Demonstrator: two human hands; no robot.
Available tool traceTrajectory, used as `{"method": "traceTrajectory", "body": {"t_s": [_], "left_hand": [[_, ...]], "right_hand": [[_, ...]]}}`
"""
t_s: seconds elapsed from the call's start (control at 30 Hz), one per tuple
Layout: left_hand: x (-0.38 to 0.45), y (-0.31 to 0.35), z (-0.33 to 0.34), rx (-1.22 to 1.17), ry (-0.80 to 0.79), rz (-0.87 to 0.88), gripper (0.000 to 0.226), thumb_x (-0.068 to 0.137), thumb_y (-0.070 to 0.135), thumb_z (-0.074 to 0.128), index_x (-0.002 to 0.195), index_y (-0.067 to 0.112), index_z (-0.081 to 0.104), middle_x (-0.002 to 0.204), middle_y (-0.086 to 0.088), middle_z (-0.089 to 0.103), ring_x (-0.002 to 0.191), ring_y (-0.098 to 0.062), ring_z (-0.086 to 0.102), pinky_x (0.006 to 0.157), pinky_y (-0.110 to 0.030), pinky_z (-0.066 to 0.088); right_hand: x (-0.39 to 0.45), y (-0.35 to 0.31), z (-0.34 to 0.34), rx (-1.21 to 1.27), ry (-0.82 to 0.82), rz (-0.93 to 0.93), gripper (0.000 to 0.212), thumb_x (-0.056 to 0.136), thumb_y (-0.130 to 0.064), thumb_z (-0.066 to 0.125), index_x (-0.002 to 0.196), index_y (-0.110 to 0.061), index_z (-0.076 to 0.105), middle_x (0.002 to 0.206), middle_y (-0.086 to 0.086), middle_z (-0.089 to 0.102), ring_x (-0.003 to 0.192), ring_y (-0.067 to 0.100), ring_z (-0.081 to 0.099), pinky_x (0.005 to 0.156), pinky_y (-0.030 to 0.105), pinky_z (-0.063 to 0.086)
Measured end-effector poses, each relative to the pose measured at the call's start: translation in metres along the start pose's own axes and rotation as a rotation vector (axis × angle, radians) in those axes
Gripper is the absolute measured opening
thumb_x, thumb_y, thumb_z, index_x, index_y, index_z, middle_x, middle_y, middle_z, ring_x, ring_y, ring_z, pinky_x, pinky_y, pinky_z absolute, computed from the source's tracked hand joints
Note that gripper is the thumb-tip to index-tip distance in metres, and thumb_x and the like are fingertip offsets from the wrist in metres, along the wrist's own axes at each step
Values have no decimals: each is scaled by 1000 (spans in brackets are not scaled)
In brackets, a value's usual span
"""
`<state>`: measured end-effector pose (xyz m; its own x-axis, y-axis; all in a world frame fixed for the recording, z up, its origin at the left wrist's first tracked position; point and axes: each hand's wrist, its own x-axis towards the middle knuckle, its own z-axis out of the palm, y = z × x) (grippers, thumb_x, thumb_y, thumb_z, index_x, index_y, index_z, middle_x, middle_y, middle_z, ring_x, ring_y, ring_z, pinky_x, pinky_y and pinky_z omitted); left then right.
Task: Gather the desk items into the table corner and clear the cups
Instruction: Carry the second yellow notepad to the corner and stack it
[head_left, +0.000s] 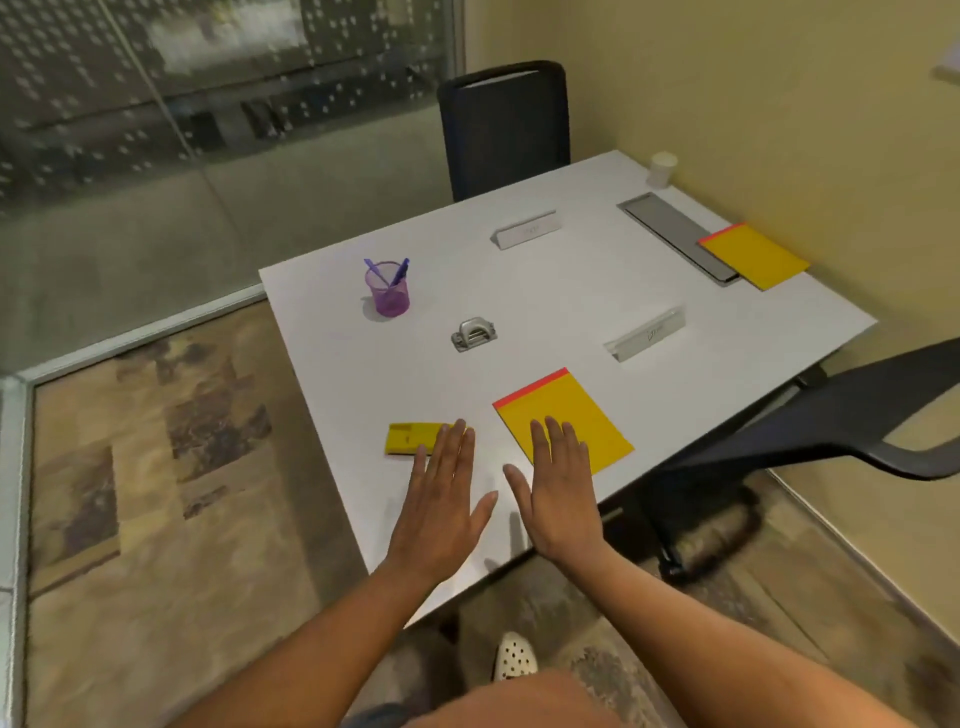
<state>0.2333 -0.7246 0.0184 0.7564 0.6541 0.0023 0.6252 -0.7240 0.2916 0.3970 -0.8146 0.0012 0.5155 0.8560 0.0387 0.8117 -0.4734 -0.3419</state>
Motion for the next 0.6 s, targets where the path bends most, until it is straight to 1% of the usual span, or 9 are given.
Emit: {"method": "traceTrajectory", "body": {"t_s": [0.1, 0.2, 0.33, 0.43, 0.53, 0.6], "left_hand": [[14, 11, 6, -174, -8, 40, 77, 109, 53, 36, 167, 21, -3, 174, 8, -13, 159, -3, -19, 132, -33, 1], [25, 17, 13, -307, -73, 5, 76, 109, 47, 44, 168, 21, 2, 175, 8, -5, 160, -3, -10, 131, -28, 10], [40, 14, 27, -380, -212, 28, 74, 110, 46, 45, 169, 21, 8, 177, 5, 4, 162, -9, 5, 130, -31, 21], [51, 8, 37, -451, -303, 37, 73, 109, 46, 47, 168, 22, 12, 177, 4, 9, 162, -12, 12, 129, -34, 25], [66, 3, 48, -564, -336, -33, 74, 107, 47, 53, 167, 22, 18, 176, 2, 16, 160, -17, 23, 127, -37, 31], [77, 5, 50, -653, -326, -123, 74, 104, 46, 59, 165, 22, 25, 173, 0, 26, 157, -20, 30, 125, -39, 33]], "right_hand": [[5, 13, 2, 6, -16, 36, 77, 106, -64, 22, 165, -16, 19, 173, 10, 18, 161, 32, 5, 130, 48, 7], [13, 17, 7, 4, -32, 93, 79, 104, -66, 17, 165, -15, 20, 172, 11, 18, 161, 32, 6, 130, 48, 7], [15, 16, 12, -25, -50, 170, 78, 105, -64, 18, 163, -12, 25, 170, 14, 26, 159, 35, 15, 129, 52, 16], [17, 19, 10, -57, -50, 204, 78, 105, -64, 18, 163, -12, 27, 168, 14, 28, 158, 36, 18, 128, 52, 20], [22, 23, 7, -70, -51, 243, 79, 105, -65, 19, 162, -12, 28, 168, 15, 28, 157, 37, 20, 128, 51, 20], [24, 28, 6, -63, -61, 267, 80, 104, -67, 18, 162, -12, 27, 168, 14, 27, 157, 36, 20, 128, 51, 21]]}}
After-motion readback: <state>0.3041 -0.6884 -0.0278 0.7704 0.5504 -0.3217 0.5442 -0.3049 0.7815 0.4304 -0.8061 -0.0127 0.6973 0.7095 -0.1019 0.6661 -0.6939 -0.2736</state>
